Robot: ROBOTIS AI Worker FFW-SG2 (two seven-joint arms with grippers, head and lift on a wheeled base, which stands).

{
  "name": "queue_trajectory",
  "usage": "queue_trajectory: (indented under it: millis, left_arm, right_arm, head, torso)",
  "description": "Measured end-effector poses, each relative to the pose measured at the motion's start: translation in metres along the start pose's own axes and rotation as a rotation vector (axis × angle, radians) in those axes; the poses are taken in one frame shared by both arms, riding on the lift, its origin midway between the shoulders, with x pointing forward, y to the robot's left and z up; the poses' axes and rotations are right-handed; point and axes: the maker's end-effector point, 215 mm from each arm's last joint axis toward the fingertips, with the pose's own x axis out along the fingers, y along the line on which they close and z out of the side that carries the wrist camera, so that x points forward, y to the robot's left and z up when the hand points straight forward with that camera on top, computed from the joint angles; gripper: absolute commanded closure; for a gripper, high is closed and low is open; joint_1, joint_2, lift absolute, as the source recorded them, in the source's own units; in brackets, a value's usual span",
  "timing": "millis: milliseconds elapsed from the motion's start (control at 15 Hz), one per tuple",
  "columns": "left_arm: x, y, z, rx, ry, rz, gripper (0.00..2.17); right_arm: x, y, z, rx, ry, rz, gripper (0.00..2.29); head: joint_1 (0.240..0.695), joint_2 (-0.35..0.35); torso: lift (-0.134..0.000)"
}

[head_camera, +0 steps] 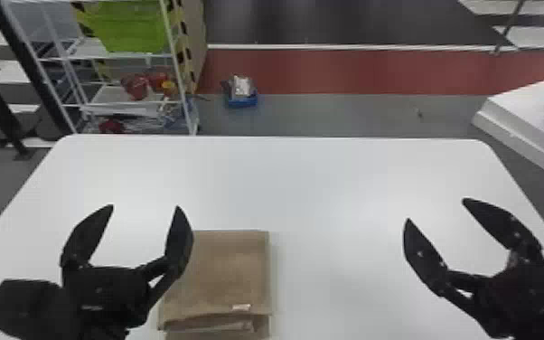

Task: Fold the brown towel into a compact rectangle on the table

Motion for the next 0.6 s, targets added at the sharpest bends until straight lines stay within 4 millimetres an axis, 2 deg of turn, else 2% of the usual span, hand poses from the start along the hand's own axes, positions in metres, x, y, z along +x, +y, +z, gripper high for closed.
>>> queue_trajectory:
  millis: [400,600]
  left_arm:
    - [0.002,0.014,-0.001,0.014,0.003,0.021,0.02]
    - [0.005,0.013,-0.003,0.011,0.007,0.01,0.01]
  right_arm:
    - [0.002,-0.005,-0.021,0.029,0.045,-0.007,0.08]
    - [0.002,-0.01,-0.026,0.033,0.058,-0.016,0.08]
  head:
    - [0.695,0.027]
    - [0.695,0.019]
  torso:
    - [-0.123]
    - [-0.123]
